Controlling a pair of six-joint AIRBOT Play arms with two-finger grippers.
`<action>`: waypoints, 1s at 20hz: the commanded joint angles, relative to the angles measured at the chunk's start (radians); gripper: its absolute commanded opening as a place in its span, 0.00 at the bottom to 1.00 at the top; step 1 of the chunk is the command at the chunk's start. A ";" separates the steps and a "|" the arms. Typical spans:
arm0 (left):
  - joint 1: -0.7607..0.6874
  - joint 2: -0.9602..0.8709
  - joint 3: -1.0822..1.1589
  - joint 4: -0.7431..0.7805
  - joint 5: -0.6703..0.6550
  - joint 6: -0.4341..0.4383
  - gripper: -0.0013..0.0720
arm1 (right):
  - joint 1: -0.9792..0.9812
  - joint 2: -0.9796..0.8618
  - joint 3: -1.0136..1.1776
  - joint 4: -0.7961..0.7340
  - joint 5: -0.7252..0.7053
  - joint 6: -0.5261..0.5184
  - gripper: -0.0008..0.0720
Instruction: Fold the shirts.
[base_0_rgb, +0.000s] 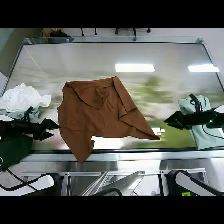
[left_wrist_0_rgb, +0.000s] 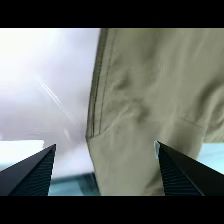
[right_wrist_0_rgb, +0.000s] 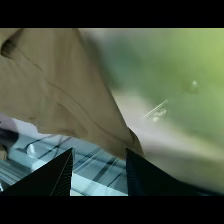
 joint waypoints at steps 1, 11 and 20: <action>-0.054 -0.028 -0.058 -0.071 0.138 0.023 0.98 | -0.024 0.051 -0.072 -0.007 -0.021 0.000 0.51; -0.098 -0.159 0.005 -0.319 0.133 0.148 0.04 | -0.021 0.030 -0.159 -0.126 -0.020 -0.060 0.86; -0.098 -0.159 0.124 -0.320 0.042 0.143 0.04 | 0.207 -0.190 -0.200 -0.090 -0.198 -0.114 0.62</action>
